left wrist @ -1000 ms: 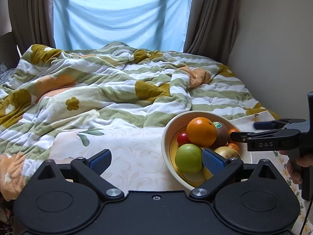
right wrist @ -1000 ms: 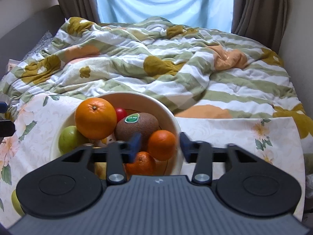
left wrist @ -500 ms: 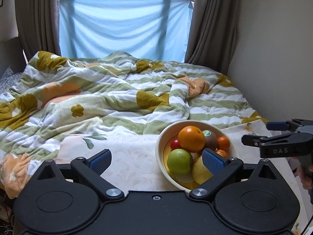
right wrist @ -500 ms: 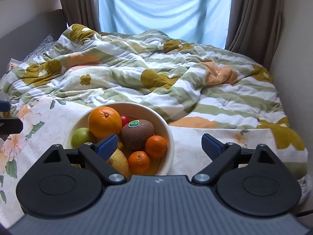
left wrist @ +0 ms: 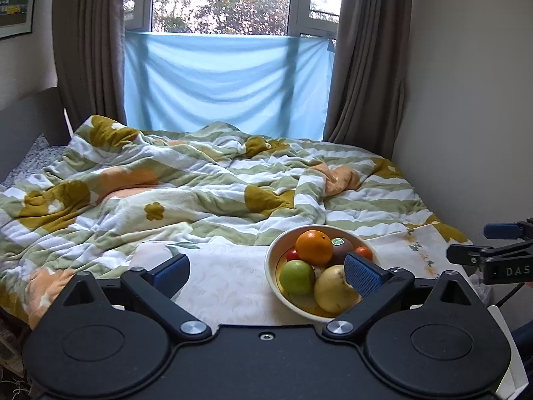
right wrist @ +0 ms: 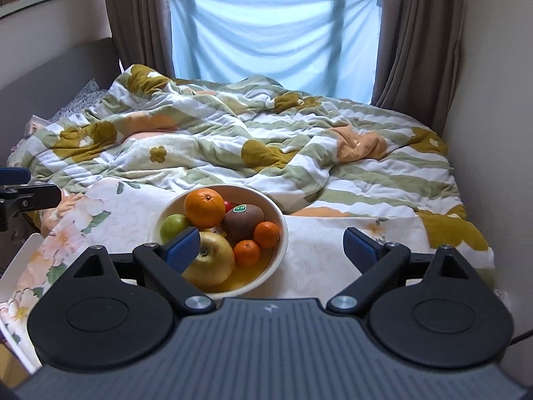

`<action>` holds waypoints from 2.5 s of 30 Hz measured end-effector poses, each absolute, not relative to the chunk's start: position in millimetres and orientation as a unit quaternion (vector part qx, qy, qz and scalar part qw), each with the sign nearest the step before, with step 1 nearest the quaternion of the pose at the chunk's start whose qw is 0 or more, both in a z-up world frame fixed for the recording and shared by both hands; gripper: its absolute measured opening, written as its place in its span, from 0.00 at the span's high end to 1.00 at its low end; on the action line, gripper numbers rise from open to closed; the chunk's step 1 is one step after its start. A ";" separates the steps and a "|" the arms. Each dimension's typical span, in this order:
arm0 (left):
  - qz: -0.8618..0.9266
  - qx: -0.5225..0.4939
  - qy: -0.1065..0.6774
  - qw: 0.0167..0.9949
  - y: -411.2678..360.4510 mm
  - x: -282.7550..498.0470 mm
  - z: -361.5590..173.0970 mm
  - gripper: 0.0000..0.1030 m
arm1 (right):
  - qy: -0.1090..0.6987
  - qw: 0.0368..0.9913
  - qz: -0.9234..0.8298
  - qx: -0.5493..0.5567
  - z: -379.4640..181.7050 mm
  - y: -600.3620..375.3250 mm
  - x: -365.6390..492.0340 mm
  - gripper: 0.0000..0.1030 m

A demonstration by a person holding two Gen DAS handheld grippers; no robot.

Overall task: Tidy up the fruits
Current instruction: 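Withdraw both grippers toward the last green apple and orange, then grasp the green apple with the left gripper while the right grasps the orange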

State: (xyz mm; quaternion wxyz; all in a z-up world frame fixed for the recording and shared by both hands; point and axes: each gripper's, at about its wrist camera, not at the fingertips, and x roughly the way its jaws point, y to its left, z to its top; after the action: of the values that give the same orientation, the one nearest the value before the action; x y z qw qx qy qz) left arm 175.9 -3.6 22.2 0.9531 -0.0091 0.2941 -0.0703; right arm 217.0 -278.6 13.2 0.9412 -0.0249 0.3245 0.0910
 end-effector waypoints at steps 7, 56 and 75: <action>-0.059 -0.007 0.277 0.959 -1.5 138.7 26.9 0.00 | 0.312 0.946 0.087 -0.027 23.4 -285.7 172.9 0.00; -0.078 -0.009 0.396 0.915 -12.9 181.2 -138.9 0.42 | 0.399 0.916 0.026 0.027 -144.4 -298.6 196.6 0.01; -0.066 -0.016 0.389 0.919 -13.7 167.9 -123.2 0.42 | 0.401 0.914 0.057 0.003 -144.1 -291.4 209.9 0.29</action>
State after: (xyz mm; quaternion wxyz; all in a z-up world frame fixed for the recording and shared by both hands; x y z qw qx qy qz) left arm 167.9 -13.7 -123.2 0.9188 -0.0165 0.3886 -0.0665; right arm 209.9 -291.4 -144.1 0.9142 0.0033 0.4011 0.0573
